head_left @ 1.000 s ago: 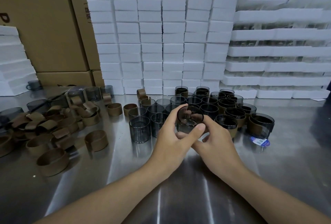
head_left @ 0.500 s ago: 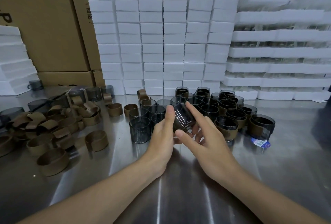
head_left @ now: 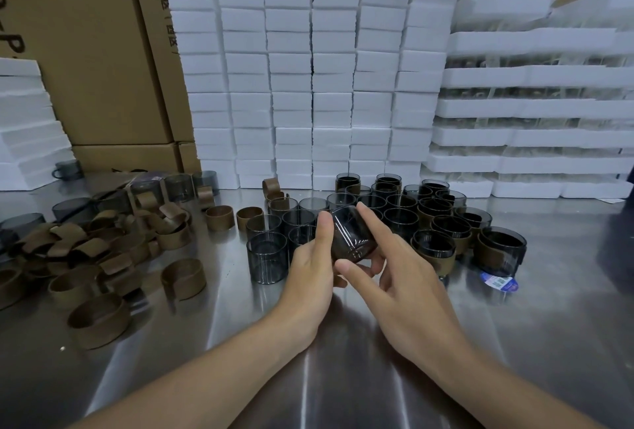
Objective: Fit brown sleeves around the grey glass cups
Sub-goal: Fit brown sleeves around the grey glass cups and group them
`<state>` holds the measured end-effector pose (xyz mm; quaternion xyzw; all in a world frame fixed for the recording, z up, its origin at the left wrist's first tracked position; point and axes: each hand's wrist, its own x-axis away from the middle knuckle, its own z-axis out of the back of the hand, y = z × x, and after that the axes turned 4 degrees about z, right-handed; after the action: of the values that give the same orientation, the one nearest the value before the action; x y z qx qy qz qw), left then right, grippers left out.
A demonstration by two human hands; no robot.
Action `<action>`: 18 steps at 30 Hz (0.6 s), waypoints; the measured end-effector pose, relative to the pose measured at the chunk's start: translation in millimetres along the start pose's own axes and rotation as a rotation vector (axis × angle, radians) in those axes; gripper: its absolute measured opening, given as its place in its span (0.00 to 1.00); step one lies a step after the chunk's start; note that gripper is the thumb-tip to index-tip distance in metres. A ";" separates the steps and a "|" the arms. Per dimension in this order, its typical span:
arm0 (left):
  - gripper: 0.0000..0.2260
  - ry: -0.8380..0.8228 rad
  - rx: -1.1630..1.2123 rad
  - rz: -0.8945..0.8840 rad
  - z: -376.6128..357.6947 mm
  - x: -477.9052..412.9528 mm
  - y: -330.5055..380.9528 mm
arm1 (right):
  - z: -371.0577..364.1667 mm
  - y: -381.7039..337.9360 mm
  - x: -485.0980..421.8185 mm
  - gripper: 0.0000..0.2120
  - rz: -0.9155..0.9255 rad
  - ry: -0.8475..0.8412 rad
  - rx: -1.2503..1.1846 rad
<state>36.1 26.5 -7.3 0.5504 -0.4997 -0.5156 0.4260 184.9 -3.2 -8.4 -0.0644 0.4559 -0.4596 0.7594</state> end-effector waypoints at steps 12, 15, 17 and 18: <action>0.21 -0.049 0.075 0.048 2.0 0.5 6.0 | 1.5 0.6 -14.2 0.14 -0.335 0.090 -0.787; 0.26 -0.104 0.072 0.080 3.8 1.2 7.9 | 2.1 -3.0 -16.7 0.23 -0.471 -0.043 -0.974; 0.31 -0.151 0.105 0.111 5.7 0.8 9.2 | -2.0 -0.6 -15.9 0.29 -0.529 -0.132 -1.004; 0.32 -0.159 0.126 0.123 6.3 0.5 10.3 | -3.5 0.3 -15.8 0.30 -0.537 -0.149 -1.010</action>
<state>28.7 24.9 2.2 0.5017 -0.5964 -0.4979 0.3804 179.9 10.0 -0.5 -0.5646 0.5317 -0.3560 0.5213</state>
